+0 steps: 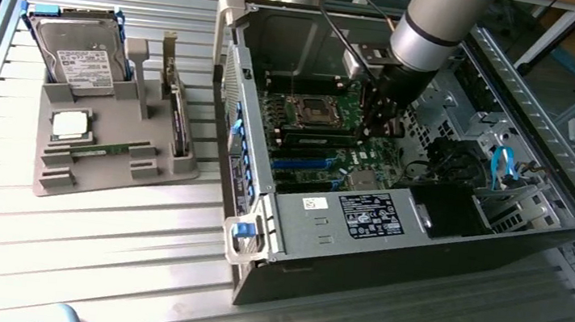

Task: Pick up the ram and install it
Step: 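Press down the ram until it locks into place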

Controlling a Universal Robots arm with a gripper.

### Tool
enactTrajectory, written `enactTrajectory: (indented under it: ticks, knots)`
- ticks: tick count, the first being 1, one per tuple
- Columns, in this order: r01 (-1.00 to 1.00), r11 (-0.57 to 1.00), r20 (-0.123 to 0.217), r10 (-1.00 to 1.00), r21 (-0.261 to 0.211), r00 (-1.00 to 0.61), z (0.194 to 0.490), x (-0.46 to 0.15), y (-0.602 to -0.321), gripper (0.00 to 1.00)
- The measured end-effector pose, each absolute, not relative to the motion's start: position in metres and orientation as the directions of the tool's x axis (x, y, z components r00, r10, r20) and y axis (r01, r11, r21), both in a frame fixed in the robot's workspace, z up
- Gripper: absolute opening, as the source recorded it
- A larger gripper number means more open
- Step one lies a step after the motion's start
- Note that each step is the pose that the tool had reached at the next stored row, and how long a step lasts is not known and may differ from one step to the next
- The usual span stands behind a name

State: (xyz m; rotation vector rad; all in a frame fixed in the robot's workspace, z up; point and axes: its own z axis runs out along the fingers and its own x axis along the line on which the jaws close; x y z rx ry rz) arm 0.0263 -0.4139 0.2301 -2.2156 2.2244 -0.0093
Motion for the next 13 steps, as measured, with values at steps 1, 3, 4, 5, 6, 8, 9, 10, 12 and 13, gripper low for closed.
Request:
enactTrajectory:
  ticks: [1,3,4,5,6,8,9,10,12,13]
  knots:
    - [-1.000,0.004,0.003,-1.000,-0.006,-0.004,0.230,0.026,-0.414,0.11]
    - [-1.000,0.004,0.003,-1.000,-0.006,-0.004,0.230,0.026,-0.414,0.11]
    - [-1.000,0.004,0.002,-1.000,-0.006,-0.004,0.229,0.026,-0.414,0.11]
    - [-1.000,0.004,0.002,-1.000,-0.006,-0.004,0.229,0.026,-0.414,0.11]
    - [-1.000,0.004,0.002,-1.000,-0.006,-0.004,0.229,0.026,-0.414,0.11]
    - [-1.000,0.004,0.001,-1.000,-0.006,-0.004,0.231,0.025,-0.413,0.11]
    - [-1.000,0.004,0.001,-1.000,-0.006,-0.004,0.235,0.025,-0.413,0.11]
    - [-1.000,0.004,0.002,-1.000,-0.006,-0.004,0.239,0.024,-0.413,0.11]
    - [-1.000,0.004,0.002,-1.000,-0.006,-0.004,0.241,0.024,-0.413,0.11]
    - [-1.000,0.004,0.002,-1.000,-0.006,-0.004,0.241,0.024,-0.413,0.11]
